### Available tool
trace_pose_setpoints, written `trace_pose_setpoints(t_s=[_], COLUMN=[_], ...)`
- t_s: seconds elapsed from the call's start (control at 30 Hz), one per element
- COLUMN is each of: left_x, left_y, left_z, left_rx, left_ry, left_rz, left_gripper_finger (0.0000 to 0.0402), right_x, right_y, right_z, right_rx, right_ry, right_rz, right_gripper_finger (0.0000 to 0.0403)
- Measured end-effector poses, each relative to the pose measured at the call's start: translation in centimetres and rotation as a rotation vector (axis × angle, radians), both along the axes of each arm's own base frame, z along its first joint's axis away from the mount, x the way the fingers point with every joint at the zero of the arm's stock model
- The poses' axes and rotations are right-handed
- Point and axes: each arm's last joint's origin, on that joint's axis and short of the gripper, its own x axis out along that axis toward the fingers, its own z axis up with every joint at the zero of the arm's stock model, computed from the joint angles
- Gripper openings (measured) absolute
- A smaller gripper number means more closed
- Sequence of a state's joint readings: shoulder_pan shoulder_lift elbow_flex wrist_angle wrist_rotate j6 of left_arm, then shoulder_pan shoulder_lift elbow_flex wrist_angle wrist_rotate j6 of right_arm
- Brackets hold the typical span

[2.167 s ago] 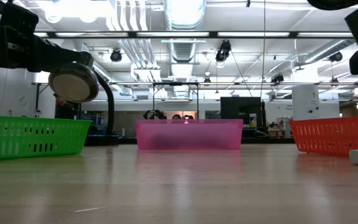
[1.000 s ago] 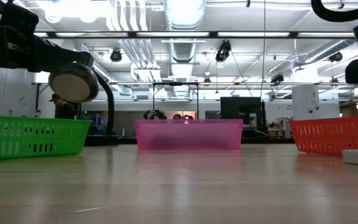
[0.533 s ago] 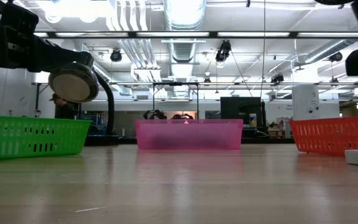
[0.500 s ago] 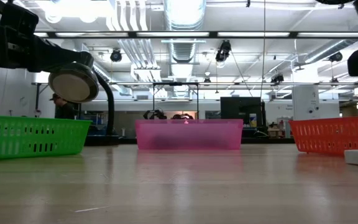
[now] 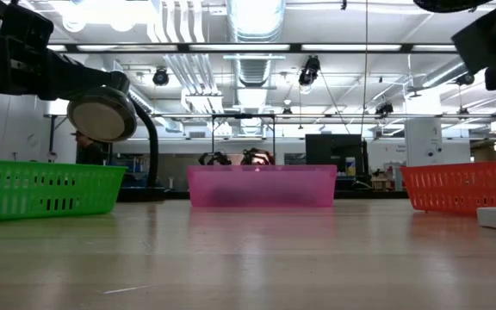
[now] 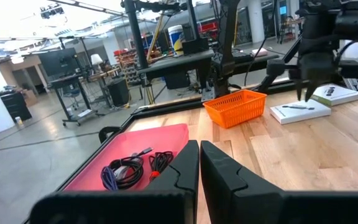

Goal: Pick and place items into bin
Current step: Put the top card reader box into the orange bin

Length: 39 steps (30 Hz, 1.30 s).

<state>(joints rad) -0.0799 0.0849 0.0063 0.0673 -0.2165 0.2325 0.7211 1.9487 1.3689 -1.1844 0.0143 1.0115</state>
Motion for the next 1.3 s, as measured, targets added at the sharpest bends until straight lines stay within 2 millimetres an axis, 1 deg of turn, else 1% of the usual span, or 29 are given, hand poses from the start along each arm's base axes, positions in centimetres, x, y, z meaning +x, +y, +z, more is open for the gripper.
trace_pose_setpoints(t_s=[0.13,0.23,0.4,0.53,0.6,0.63,0.73,0.83,1.0,1.3], left_x=[0.0,0.0,0.0,0.0,0.1,0.1,0.2,0.2,0.3,0.3], left_y=[0.0,0.0,0.0,0.0,0.0,0.0,0.0,0.0,0.0,0.0], left_z=[0.0,0.0,-0.1,-0.1,-0.2,-0.2,-0.2,-0.3,-0.4,-0.4], left_rx=[0.000,0.000,0.000,0.001,0.002,0.002,0.003,0.003,0.004,0.004], left_ry=[0.000,0.002,0.006,0.011,0.018,0.021,0.029,0.037,0.044,0.044], left_rz=[0.000,0.000,0.000,0.000,0.000,0.000,0.000,0.000,0.000,0.000], left_gripper_finger=[0.0000,0.0000,0.0000,0.0000,0.0000,0.0000,0.0000,0.0000,0.0000,0.0000], right_x=[0.3,0.7,1.7,2.5,2.8,2.9,3.0,3.0,2.8,1.4], right_y=[-0.5,-1.3,-2.7,-3.8,-4.3,-4.4,-4.4,-4.2,-3.6,-2.0], right_z=[0.3,0.3,0.3,0.3,0.3,0.3,0.3,0.2,0.4,-0.1], right_rx=[-0.007,-0.040,-0.066,-0.083,-0.099,-0.098,-0.101,-0.098,-0.104,-0.125], right_ry=[-0.015,-0.024,-0.044,-0.064,-0.074,-0.074,-0.078,-0.098,-0.163,-0.181], right_rz=[-0.136,-0.279,-0.444,-0.593,-0.687,-0.705,-0.752,-0.821,-0.870,-0.925], right_gripper_finger=[0.0122,0.0178,0.0262,0.0319,0.0341,0.0350,0.0366,0.0368,0.0368,0.0368])
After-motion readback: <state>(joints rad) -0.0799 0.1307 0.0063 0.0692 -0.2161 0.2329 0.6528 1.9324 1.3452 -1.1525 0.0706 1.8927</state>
